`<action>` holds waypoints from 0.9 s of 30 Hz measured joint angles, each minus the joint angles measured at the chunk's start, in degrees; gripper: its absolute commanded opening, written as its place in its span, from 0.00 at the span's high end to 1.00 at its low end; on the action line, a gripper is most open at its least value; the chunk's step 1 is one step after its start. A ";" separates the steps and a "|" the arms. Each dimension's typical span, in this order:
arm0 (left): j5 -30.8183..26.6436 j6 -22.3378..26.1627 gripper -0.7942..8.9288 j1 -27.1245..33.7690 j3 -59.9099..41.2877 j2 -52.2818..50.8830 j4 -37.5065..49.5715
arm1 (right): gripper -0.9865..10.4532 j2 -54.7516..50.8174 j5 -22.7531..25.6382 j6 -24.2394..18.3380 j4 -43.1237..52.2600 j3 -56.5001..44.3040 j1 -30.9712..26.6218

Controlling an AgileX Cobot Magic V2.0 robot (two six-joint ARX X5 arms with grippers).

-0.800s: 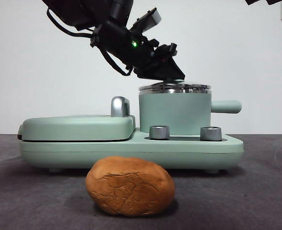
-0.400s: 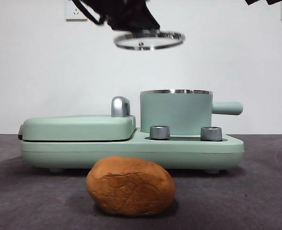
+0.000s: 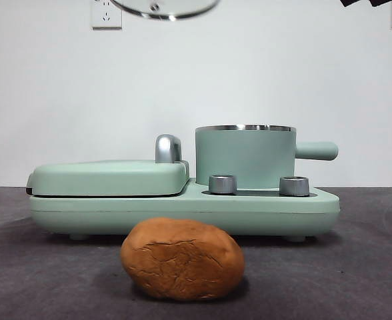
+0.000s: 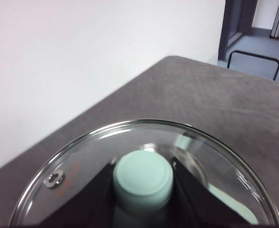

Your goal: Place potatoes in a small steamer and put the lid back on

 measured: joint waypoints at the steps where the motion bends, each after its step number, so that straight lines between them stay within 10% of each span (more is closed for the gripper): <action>1: -0.09 0.22 0.90 0.00 0.00 -0.87 -1.66 | 0.58 0.00 0.00 -0.02 0.00 0.00 0.26; 27: -8.09 -5.73 0.90 2.36 -34.14 -32.46 -2.97 | 0.58 1.36 -0.15 -0.07 -5.14 0.00 11.78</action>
